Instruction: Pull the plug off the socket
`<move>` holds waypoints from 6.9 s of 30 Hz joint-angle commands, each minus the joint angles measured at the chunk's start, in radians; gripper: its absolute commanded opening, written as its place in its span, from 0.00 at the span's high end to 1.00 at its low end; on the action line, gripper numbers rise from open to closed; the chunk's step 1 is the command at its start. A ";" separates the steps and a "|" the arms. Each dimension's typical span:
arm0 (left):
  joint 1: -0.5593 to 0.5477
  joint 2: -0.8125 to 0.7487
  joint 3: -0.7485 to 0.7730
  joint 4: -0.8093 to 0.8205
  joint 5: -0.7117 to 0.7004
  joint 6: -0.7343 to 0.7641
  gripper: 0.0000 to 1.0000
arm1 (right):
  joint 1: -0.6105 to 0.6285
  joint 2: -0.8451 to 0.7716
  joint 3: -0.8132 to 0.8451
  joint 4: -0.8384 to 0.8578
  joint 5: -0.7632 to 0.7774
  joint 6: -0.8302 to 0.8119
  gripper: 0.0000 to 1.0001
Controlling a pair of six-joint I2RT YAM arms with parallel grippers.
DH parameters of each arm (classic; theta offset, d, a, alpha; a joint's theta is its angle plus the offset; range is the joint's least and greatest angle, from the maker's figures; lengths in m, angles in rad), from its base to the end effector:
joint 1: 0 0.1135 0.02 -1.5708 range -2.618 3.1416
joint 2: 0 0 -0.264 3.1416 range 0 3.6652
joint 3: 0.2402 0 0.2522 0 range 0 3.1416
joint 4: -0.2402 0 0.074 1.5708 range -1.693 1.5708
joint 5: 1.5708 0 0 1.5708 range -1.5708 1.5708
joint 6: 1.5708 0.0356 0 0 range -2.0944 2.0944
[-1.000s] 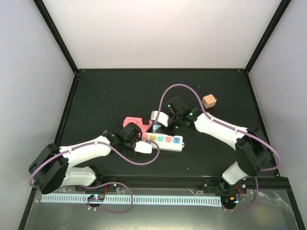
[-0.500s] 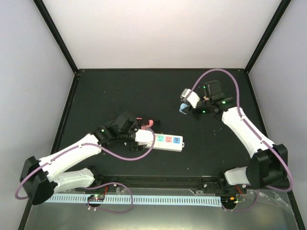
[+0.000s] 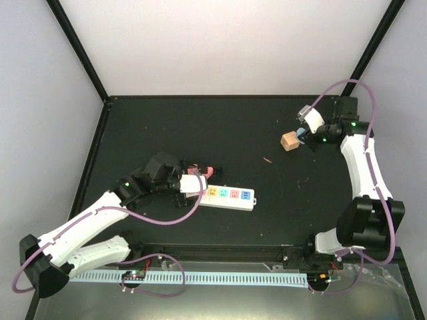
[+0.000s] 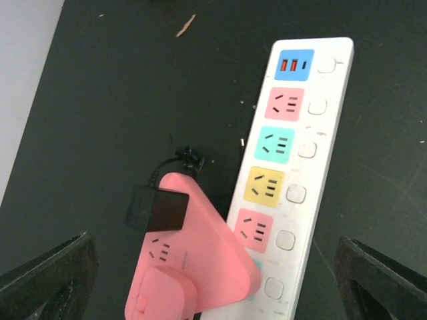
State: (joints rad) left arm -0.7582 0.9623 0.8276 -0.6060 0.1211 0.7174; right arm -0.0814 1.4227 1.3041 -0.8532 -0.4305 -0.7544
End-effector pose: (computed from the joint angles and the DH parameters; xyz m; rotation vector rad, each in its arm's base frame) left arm 0.1427 -0.1410 0.2829 1.5991 1.6673 -0.1607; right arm 0.2916 -0.0089 0.3174 -0.9541 2.2324 0.1805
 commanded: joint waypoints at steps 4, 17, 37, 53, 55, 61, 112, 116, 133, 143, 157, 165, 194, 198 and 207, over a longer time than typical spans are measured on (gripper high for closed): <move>0.081 -0.070 0.013 -0.003 0.076 -0.063 0.01 | -0.127 0.130 0.151 -0.098 0.088 -0.058 0.86; 0.144 -0.105 0.016 -0.007 0.143 -0.073 0.01 | -0.149 0.626 0.583 -0.249 0.454 -0.016 0.84; 0.157 -0.122 -0.007 0.000 0.155 -0.073 0.01 | -0.011 0.909 0.721 -0.308 0.671 0.007 0.58; 0.173 -0.107 -0.015 0.001 0.141 -0.086 0.01 | 0.031 0.748 0.727 -0.329 0.434 0.012 0.29; 0.179 -0.101 -0.015 0.003 0.145 -0.091 0.01 | 0.048 0.700 0.713 -0.327 0.352 0.016 0.26; 0.189 -0.094 -0.031 -0.007 0.166 -0.064 0.01 | 0.162 0.545 0.635 -0.325 0.096 0.007 0.26; 0.220 0.145 -0.326 0.351 0.099 0.386 0.46 | 0.844 0.637 0.437 0.029 -0.006 0.175 0.45; 0.215 0.176 -0.329 0.367 0.080 0.397 0.47 | 0.848 0.645 0.433 0.029 0.039 0.171 0.47; 0.210 0.159 -0.410 0.360 0.051 0.435 0.62 | 0.850 0.519 0.393 0.046 0.064 0.171 0.33; 0.199 0.173 -0.452 0.356 0.034 0.460 0.64 | 0.850 0.548 0.357 0.050 0.083 0.167 0.34; 0.188 0.192 -0.435 0.328 0.031 0.475 0.65 | 0.891 0.603 0.329 0.091 0.192 0.113 0.42; 0.180 0.213 -0.422 0.299 0.013 0.489 0.68 | 0.897 0.555 0.332 0.092 0.175 0.122 0.68; 0.151 0.354 -0.313 0.163 0.005 0.480 0.74 | 0.900 0.490 0.321 0.031 0.064 0.089 0.89; 0.150 0.360 -0.308 0.157 0.008 0.483 0.74 | 0.900 0.483 0.324 0.040 0.050 0.098 0.89; 0.150 0.362 -0.305 0.149 0.008 0.479 0.74 | 0.898 0.457 0.313 0.081 0.064 0.111 0.90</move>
State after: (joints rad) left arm -0.5983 1.2434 0.5758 -0.2947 0.1307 1.2041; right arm 0.7940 1.9553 1.5768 -0.7464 -0.2253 -0.6285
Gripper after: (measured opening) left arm 0.265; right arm 0.289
